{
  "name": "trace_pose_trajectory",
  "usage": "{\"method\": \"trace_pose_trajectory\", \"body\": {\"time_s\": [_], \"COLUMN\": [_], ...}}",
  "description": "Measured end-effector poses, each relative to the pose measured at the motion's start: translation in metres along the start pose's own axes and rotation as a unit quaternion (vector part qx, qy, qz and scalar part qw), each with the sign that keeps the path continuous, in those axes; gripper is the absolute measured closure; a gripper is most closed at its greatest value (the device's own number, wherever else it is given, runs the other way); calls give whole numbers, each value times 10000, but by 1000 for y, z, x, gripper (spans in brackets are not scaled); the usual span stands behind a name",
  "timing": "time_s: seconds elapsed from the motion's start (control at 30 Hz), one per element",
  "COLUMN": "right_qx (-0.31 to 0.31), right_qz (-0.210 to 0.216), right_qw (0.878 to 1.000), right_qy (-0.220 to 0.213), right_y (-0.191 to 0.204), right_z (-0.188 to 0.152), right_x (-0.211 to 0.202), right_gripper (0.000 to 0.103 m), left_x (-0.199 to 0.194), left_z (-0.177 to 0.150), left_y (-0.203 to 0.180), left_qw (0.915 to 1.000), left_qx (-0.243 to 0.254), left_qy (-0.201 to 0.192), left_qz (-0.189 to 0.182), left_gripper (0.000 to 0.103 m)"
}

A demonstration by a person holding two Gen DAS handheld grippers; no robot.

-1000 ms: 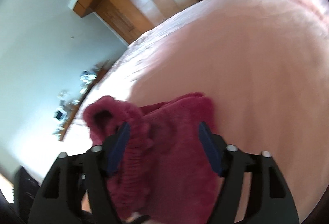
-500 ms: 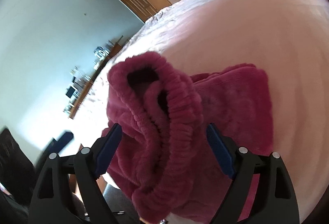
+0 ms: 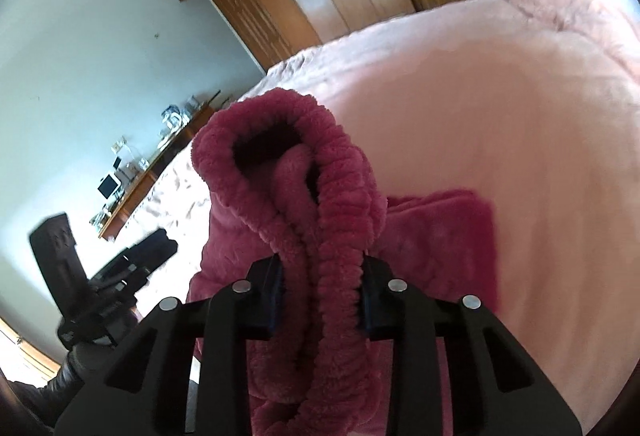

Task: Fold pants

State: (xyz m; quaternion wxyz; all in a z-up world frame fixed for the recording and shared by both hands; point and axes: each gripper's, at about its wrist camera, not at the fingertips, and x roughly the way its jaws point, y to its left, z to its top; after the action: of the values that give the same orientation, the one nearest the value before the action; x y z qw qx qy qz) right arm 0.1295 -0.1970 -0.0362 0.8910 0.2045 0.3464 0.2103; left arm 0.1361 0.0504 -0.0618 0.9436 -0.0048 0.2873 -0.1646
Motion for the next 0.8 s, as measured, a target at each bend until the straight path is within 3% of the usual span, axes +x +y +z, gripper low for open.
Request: {"method": "trace_pose_trajectory", "body": {"time_s": [0.07, 0.2, 0.37, 0.47, 0.57, 0.73, 0.8], "right_qx": [152, 674, 840, 202, -528, -642, -1103], "right_qz": [-118, -272, -639, -920, -1334, -1986, -2063], "right_qw": [9998, 9970, 9934, 9953, 9896, 9753, 9668], "right_qy": [-54, 260, 446, 215, -72, -720, -1028], "right_y": [-16, -58, -84, -62, -30, -14, 1], "right_z": [0, -16, -31, -18, -15, -5, -3], "right_x": [-13, -12, 3, -9, -18, -47, -56], "right_gripper": [74, 72, 58, 54, 50, 50, 50], "left_x": [4, 23, 48, 51, 48, 41, 40], "left_z": [-3, -20, -58, -68, -66, -67, -67], "left_y": [-11, -46, -70, -72, -65, -60, -62], "left_qw": [9998, 9965, 9907, 9894, 9914, 9920, 9922], "left_qx": [105, 505, 1012, 1204, 992, 927, 913], "left_qy": [49, 375, 787, 740, 750, 731, 726], "left_qz": [-166, -547, -458, -335, -415, -436, -438], "left_gripper": [30, 30, 30, 29, 29, 29, 29]}}
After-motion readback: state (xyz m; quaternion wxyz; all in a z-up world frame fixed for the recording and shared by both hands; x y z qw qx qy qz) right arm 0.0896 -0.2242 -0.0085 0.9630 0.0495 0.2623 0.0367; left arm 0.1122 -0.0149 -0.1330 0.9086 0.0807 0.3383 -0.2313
